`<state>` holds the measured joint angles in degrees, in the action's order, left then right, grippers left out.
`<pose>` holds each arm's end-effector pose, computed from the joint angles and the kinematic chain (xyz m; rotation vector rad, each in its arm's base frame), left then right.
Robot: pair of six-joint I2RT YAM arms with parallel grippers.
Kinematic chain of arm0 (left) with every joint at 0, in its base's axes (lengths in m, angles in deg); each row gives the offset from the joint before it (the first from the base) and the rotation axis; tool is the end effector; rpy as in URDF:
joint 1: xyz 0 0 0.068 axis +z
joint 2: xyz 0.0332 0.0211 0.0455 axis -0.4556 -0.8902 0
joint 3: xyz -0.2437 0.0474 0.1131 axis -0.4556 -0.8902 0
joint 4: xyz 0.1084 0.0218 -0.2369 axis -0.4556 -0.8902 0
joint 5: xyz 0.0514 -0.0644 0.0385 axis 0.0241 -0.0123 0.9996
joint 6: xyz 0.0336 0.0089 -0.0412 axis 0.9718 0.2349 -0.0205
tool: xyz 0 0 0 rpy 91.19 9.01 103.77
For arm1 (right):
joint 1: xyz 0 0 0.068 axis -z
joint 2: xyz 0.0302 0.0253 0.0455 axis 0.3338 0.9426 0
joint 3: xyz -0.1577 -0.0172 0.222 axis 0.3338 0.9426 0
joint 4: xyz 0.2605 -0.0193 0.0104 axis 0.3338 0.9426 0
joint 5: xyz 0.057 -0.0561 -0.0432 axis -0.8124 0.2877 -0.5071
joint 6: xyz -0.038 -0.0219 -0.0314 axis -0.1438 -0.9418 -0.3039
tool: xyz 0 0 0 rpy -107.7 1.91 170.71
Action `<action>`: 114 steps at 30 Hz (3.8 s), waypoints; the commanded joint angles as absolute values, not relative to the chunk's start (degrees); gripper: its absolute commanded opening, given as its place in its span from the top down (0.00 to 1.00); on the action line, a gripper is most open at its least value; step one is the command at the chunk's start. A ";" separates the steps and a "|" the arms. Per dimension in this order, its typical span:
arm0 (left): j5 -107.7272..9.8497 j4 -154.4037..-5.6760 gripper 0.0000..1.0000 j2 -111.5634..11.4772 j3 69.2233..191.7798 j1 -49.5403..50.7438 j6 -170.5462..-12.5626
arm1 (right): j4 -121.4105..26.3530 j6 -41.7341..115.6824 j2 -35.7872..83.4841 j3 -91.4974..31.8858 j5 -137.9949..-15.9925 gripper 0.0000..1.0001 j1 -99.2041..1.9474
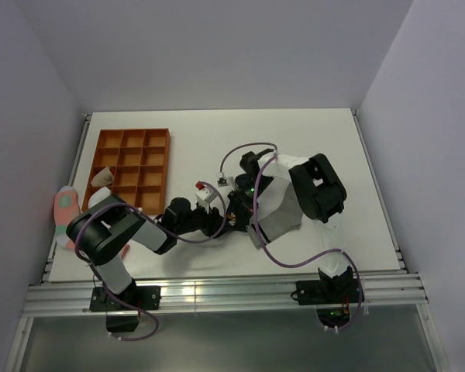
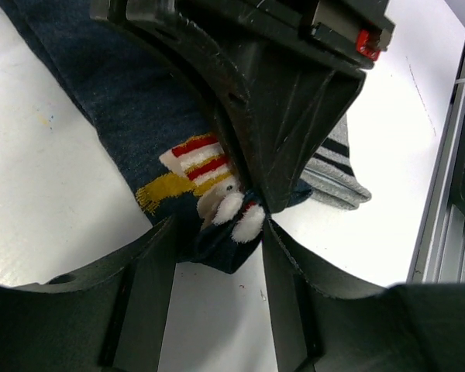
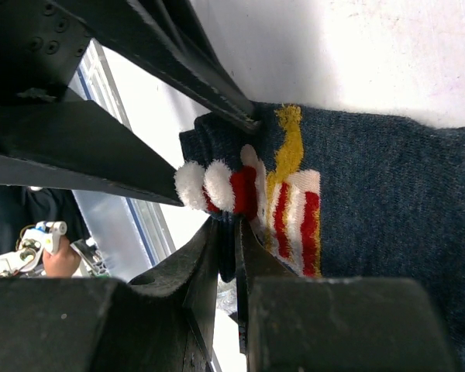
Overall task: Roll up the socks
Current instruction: Roll the sock at the center of the board.
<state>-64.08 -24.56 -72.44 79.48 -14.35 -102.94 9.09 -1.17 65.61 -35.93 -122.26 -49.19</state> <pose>0.1942 -0.1904 0.1157 0.6199 1.9501 -1.1235 0.3104 0.2097 0.1251 1.2893 -2.3806 -1.3488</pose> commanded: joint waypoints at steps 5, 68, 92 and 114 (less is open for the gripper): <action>-65.11 -24.40 0.47 -73.25 82.06 -14.73 -100.89 | 9.53 -1.74 65.81 -37.40 -122.09 0.90 -48.77; -41.73 -67.64 1.00 -74.66 97.71 -19.13 -108.54 | -4.35 4.59 48.85 -18.68 -92.57 0.55 -28.30; -48.85 -70.45 1.00 -69.65 93.93 -19.13 -112.23 | -7.78 0.10 39.36 -20.00 -103.36 0.57 -40.14; -49.91 -69.75 1.00 -68.06 92.78 -19.22 -113.02 | -11.04 3.09 46.04 -22.11 -107.41 0.46 -54.57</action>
<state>-49.02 -64.30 -67.19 94.10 -19.07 -113.36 -9.51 3.77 44.72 -21.02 -106.08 -52.14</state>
